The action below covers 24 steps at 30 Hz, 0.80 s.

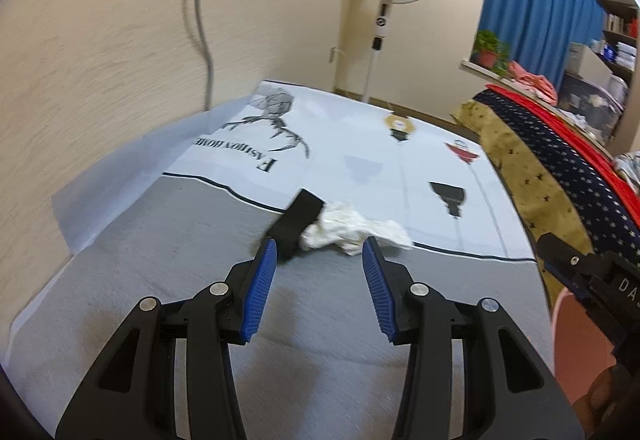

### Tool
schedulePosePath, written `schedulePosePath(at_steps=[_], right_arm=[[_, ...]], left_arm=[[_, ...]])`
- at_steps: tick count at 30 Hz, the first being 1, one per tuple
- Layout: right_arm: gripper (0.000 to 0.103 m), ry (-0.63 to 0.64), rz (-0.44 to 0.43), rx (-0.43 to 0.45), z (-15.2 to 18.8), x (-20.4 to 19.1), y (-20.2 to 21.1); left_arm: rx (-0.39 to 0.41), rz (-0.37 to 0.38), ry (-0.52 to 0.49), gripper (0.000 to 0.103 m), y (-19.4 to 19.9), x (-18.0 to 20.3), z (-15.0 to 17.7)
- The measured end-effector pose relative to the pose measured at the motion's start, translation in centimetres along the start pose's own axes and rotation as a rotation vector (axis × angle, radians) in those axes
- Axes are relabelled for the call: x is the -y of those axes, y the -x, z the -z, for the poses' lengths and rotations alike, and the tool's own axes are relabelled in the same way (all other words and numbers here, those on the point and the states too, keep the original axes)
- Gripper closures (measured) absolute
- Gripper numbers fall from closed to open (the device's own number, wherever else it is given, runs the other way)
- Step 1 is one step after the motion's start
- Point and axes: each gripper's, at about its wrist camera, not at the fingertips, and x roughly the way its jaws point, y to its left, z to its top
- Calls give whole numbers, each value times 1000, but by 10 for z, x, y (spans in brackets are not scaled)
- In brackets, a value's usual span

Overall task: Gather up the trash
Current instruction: 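Move both open tools back toward the white cloth on the ironing board, then grasp the white cloth with the right tool while the left tool grasps the black strap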

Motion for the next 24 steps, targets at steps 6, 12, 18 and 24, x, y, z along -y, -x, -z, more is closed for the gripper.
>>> schedulePosePath(at_steps=[6,12,18,24], right_arm=[[74,-4,-47,-80,3,-9,-42],[74,1,-73,-161,10,-20,-79],[73,-27,-74,-216,14,-22,-107],[73,-23,-90,-250,16,-27,-121]], left_arm=[[-36,-44,63,58,-22,-18,-7],[-75,-52,115,58,-38,-30,-9],[-115,-38,140,58,-53,-36,-11],[-163,-10,163,59,-64,-37,-6]])
